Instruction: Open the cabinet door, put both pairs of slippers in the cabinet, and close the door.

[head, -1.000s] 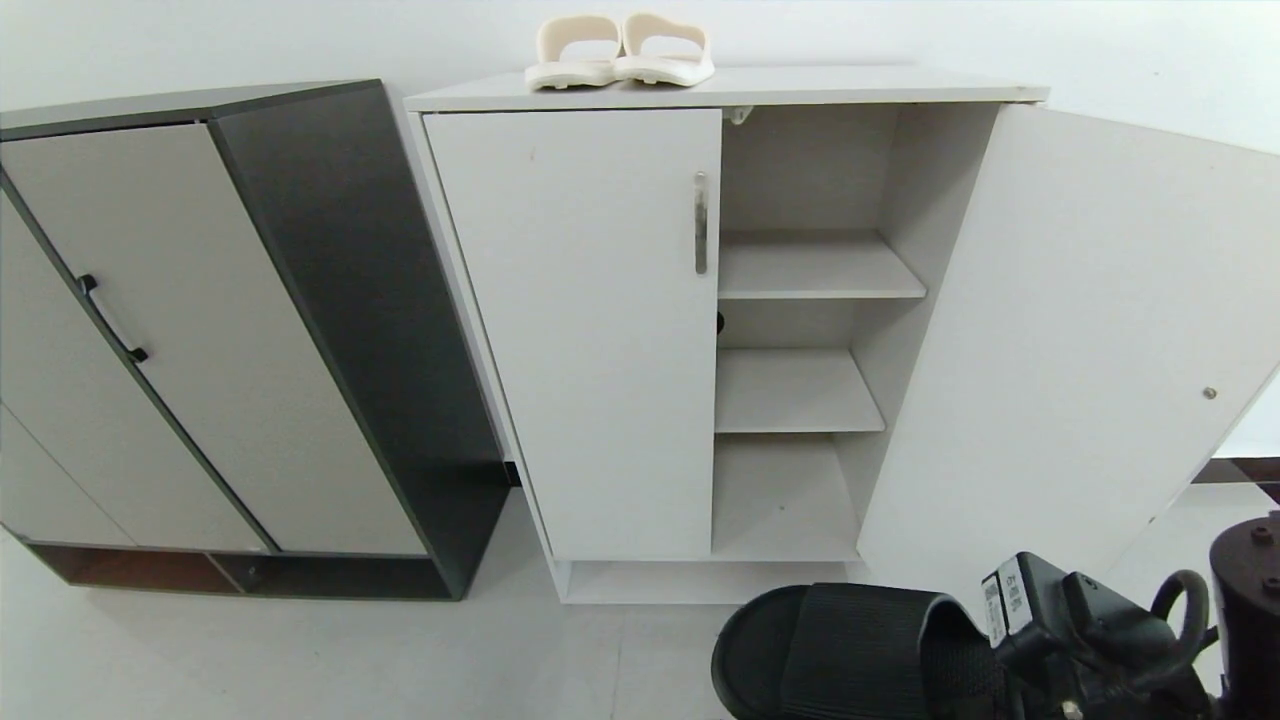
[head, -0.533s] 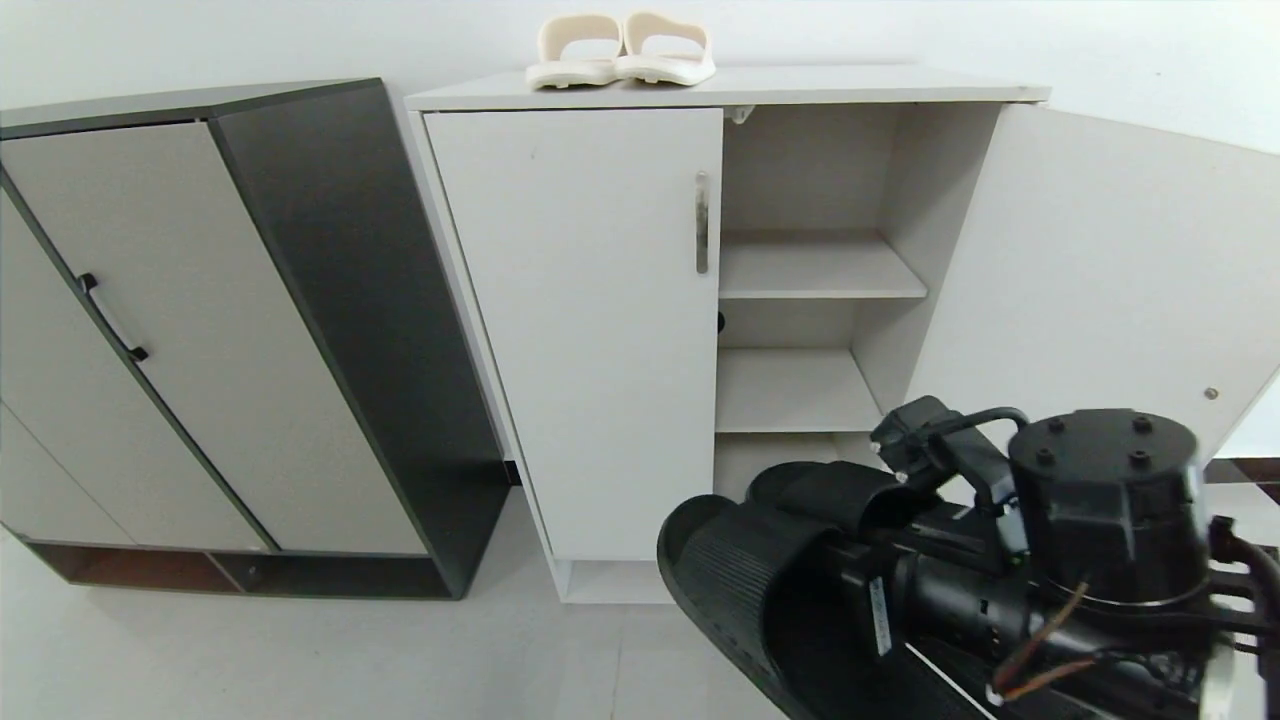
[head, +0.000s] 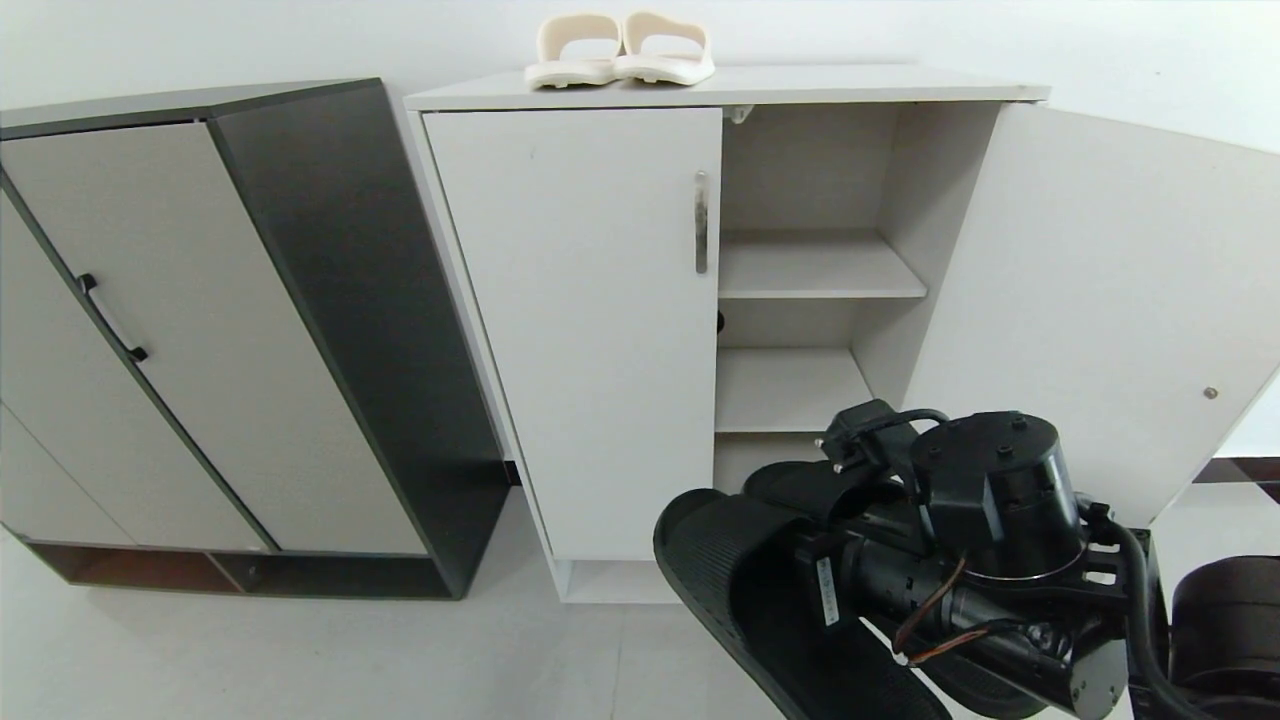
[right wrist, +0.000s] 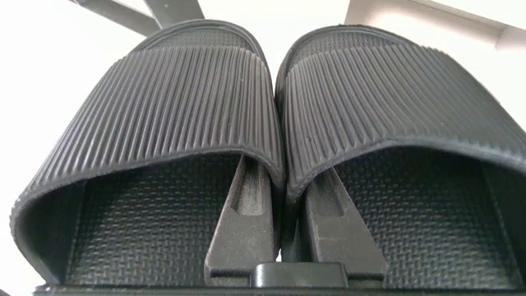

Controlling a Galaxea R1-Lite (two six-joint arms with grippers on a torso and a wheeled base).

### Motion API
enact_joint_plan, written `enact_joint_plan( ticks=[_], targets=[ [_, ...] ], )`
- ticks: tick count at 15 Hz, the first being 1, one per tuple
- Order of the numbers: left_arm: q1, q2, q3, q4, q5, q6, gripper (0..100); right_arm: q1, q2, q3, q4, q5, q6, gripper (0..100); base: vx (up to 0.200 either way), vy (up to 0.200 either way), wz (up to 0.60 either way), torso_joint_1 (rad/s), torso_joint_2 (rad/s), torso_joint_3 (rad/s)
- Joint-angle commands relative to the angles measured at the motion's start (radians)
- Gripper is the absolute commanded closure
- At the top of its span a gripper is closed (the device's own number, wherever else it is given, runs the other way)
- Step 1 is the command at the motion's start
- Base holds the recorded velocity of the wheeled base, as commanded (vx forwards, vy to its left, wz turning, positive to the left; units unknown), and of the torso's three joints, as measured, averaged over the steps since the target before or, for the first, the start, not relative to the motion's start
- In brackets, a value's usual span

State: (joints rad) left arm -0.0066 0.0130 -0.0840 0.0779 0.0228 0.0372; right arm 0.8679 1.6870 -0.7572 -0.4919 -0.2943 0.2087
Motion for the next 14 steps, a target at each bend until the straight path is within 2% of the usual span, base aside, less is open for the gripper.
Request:
enact_joint_plan(
  ticks=[1,2,3,4,5,6,7,8,10,14],
  targets=[
    [0.002,-0.011,0.041,-0.032,-0.043,0.007,100,0.0,0.003,-0.002,-0.002,0.0,0.0,100,0.0,0.0,0.0,0.0,0.0,0.0],
    [0.002,-0.011,0.049,-0.044,-0.046,0.003,100,-0.004,0.005,-0.004,-0.002,0.0,0.0,100,0.0,0.0,0.0,0.0,0.0,0.0],
    [0.002,-0.011,0.063,-0.072,-0.046,-0.017,100,-0.004,0.006,-0.007,-0.002,0.0,0.0,100,0.0,0.0,0.0,0.0,0.0,0.0],
    [0.002,-0.013,0.079,-0.082,-0.029,0.009,100,-0.007,0.013,-0.017,-0.008,0.0,0.001,100,0.0,0.0,0.0,0.0,0.0,0.0],
    [0.002,-0.011,0.084,-0.076,-0.026,0.052,100,-0.009,0.017,-0.014,-0.02,0.0,0.004,100,0.0,0.0,0.0,0.0,0.0,0.0],
    [0.002,-0.011,0.084,-0.076,-0.064,0.023,100,-0.009,0.019,-0.013,-0.027,0.0,0.004,100,0.0,0.0,0.0,0.0,0.0,0.0],
    [0.002,-0.011,0.084,-0.076,-0.081,0.01,100,-0.012,0.019,-0.013,-0.027,0.0,0.004,100,0.0,0.0,0.0,0.0,0.0,0.0],
    [0.002,-0.011,0.084,-0.076,-0.08,0.012,100,-0.012,0.017,-0.013,-0.027,-0.002,0.004,100,0.0,0.0,0.0,0.0,0.0,0.0],
    [0.002,-0.011,0.084,-0.076,-0.07,-0.031,100,-0.015,0.017,-0.02,-0.027,-0.017,0.006,100,0.0,0.0,0.0,0.0,0.0,0.0],
    [0.002,-0.011,0.084,-0.078,-0.061,-0.04,100,-0.015,0.042,-0.033,-0.042,-0.028,0.024,100,0.0,0.0,0.0,0.0,0.0,0.0]
  ],
)
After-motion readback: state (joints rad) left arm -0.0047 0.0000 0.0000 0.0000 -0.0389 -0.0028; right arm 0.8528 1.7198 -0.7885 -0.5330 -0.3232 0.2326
